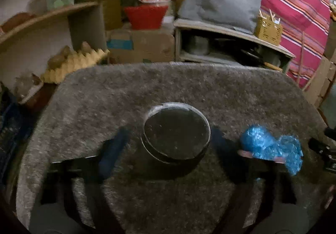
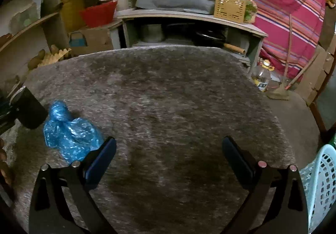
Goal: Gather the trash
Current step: 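Grasp the black cup with the left tool while the right tool grasps the blue bags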
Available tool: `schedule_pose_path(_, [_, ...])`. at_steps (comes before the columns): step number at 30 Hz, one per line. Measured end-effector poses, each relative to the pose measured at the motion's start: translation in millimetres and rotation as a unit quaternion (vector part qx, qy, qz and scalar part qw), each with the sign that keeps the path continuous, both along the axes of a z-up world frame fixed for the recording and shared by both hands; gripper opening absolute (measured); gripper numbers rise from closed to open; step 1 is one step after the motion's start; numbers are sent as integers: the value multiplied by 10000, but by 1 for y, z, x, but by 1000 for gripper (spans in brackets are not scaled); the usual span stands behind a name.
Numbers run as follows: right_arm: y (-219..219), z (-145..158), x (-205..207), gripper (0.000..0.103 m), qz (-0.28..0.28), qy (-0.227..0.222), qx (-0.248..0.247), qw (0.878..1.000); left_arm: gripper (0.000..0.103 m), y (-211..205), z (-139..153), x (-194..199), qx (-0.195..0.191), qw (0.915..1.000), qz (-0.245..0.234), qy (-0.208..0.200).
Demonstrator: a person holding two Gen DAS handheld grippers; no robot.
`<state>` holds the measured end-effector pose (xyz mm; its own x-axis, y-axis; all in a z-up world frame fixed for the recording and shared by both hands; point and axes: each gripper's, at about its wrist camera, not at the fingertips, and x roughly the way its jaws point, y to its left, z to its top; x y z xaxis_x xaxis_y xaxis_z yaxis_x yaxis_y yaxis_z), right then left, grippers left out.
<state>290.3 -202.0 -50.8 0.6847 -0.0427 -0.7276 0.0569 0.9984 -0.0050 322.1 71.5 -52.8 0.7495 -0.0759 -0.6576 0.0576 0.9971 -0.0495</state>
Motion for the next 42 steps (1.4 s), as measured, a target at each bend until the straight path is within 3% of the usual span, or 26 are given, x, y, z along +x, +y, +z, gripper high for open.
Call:
schedule_pose_path(6, [30,2,-1,98,265,-52,68,9996,66,11,16,-23,-59,9993,115,-347])
schedule_pose_path(21, [109,2,6,98,704,-60,-45,9975,66,90,16,-87,133,9973,694,-173])
schedule_pose_path(25, [122,-8,13,98,680,55,-266,9973,66,112,13,-87,-99,9964,843,-59])
schedule_pose_path(32, [140,-22,21,96,769,260,-604,9949,66,115,21,-90,-162,9962,833,-206])
schedule_pose_path(38, [142,-21,16,57,1066,295,-371,9932,66,113,19,-89,-9,9962,849,-168])
schedule_pose_path(40, [140,-19,12,33,1105,258,-276,9932,66,113,20,-90,-18,9961,871,-170])
schedule_pose_path(42, [136,-16,10,26,1120,235,-122,9933,66,110,22,-90,-4,9960,878,-190])
